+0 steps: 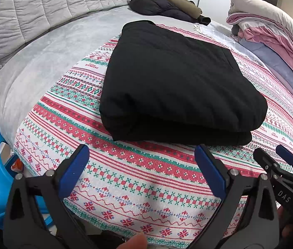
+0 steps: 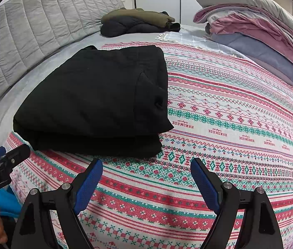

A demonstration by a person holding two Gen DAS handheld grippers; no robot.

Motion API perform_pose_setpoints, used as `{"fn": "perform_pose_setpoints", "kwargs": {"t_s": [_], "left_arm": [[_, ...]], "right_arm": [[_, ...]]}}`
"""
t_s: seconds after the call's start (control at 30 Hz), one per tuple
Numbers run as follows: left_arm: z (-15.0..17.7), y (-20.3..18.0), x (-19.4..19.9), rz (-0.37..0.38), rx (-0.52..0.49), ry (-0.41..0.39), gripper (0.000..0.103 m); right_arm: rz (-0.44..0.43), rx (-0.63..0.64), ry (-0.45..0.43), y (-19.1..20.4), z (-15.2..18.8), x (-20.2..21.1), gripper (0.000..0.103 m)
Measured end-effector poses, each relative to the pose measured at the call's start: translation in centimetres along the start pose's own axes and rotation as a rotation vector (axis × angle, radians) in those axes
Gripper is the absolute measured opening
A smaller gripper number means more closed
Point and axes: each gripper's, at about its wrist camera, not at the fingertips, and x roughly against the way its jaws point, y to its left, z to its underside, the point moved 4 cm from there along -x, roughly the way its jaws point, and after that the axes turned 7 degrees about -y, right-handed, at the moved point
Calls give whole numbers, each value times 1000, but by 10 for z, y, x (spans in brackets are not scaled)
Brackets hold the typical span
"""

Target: Fold large clothes

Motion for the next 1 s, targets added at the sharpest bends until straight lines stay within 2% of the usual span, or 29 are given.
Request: {"fn": "perform_pose_setpoints", "kwargs": {"t_s": [1.0], "left_arm": [[1,1,-1,-3,-11,5,101]], "right_arm": [[-7,19,12,-1,5,-2,88]]}}
